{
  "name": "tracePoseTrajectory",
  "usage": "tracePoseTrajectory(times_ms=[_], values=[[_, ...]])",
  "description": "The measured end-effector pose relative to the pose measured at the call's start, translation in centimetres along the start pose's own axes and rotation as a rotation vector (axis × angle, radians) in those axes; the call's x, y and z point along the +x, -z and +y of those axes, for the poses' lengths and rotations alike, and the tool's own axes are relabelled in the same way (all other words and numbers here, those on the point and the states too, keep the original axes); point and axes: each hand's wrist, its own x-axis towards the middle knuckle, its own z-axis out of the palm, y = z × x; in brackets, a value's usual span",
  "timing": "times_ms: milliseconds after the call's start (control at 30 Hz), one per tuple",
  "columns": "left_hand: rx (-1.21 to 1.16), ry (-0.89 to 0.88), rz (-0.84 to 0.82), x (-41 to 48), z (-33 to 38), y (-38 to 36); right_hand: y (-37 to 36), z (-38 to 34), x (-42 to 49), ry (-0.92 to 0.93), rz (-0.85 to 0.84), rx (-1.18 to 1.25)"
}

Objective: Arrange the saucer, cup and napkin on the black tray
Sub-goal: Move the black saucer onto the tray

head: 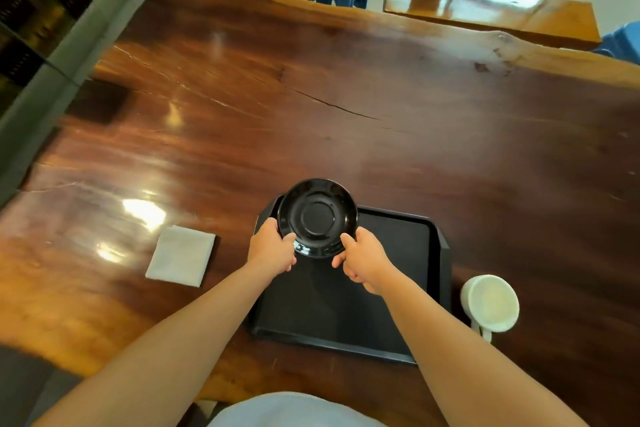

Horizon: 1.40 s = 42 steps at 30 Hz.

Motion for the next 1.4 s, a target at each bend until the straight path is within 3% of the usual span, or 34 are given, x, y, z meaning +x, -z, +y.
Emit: tracePoseTrajectory(times_ms=[333, 867, 1067, 1400], values=[[0.018, 0.060, 0.001, -1.4, -3.2, -0.7, -0.9, 1.8, -1.3, -0.027, -0.045, -0.110], [0.038, 0.135, -0.022, 0.3, -4.1, -1.0, -2.1, 3.6, 2.2, -0.265, -0.091, 0.034], [0.041, 0.148, -0.023, 1.0, -4.0, -1.0, -2.2, 3.3, 2.7, -0.179, -0.078, -0.034], [0.031, 0.150, -0.019, 2.2, -3.5, -1.5, -2.0, 2.8, 3.5, -0.191, -0.055, -0.033]])
